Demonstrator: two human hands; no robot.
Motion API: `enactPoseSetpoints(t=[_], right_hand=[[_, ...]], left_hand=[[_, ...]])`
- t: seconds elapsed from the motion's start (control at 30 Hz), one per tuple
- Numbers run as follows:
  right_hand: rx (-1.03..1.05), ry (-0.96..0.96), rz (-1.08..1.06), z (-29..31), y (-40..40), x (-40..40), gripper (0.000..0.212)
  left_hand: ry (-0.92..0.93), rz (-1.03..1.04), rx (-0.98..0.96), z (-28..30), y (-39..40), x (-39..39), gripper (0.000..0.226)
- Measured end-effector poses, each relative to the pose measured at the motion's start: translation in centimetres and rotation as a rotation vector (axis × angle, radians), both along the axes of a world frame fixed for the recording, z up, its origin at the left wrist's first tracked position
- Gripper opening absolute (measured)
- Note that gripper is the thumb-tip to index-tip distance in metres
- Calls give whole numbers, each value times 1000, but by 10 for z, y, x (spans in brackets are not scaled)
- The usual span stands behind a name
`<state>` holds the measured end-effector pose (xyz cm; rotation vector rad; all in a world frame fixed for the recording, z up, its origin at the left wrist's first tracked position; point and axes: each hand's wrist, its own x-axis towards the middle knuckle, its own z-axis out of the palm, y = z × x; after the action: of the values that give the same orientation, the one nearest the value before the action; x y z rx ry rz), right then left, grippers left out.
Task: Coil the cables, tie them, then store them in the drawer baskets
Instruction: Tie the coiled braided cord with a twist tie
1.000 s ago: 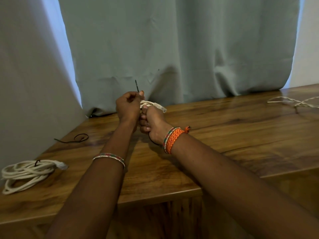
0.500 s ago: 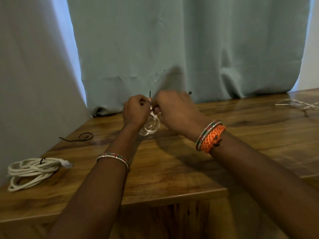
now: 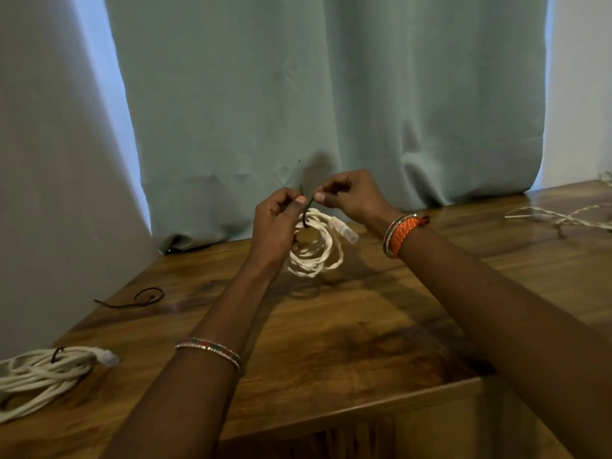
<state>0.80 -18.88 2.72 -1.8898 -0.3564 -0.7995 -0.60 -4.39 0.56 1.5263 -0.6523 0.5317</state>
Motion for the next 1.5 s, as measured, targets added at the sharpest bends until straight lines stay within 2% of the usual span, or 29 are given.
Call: enactPoseSetpoints(t=[0.13,0.3,0.47,0.53,0.63,0.7,0.73,0.8,0.87,0.93,1.03,1.2,1.33,1.4,1.43,1.5], right_hand=[[174,98,193,-32,8,9,12],[78,252,277,-43,16,16,11],[3,315,244,-34,23,0,19],[77,212,138,-25,22,-5,23],[113,-94,-30,-14,31,-25,6],[-41,-186,-64,-15,42,-40,9],[-194,-179,-111,-18,48,-46,10],[-520,-116,-274,-26,59,-51,17],[-637,-19,-325,-35,69,-48,23],[-541,44,-305,-39,76,-45,22],[-403,14,-308,-41,77,-42,15],[-256,108,-143,-39,78,-51,26],[-203,206,-37,-35,78,-47,26],[-219,245,18,-30,76,-43,33],[-162,263,60,-30,73,-41,36],[94,308,190,-31,68,-41,30]], left_hand=[[-55,13,21,0,-1,1,23],[-107,269,157,-3,6,7,18],[-83,451,162,-2,13,10,24],[-43,513,152,-2,18,14,19],[30,591,116,-1,23,17,16],[86,621,84,-1,25,20,17],[114,630,71,-1,26,21,17],[171,642,50,-2,27,23,19],[219,642,29,-1,27,22,22],[249,637,4,-1,24,19,23],[226,612,-54,0,18,15,16],[120,594,-40,-3,18,16,13],[106,612,16,-7,22,17,16],[98,598,26,-7,21,16,18],[90,588,32,-7,20,16,20],[71,577,57,-8,18,15,25]])
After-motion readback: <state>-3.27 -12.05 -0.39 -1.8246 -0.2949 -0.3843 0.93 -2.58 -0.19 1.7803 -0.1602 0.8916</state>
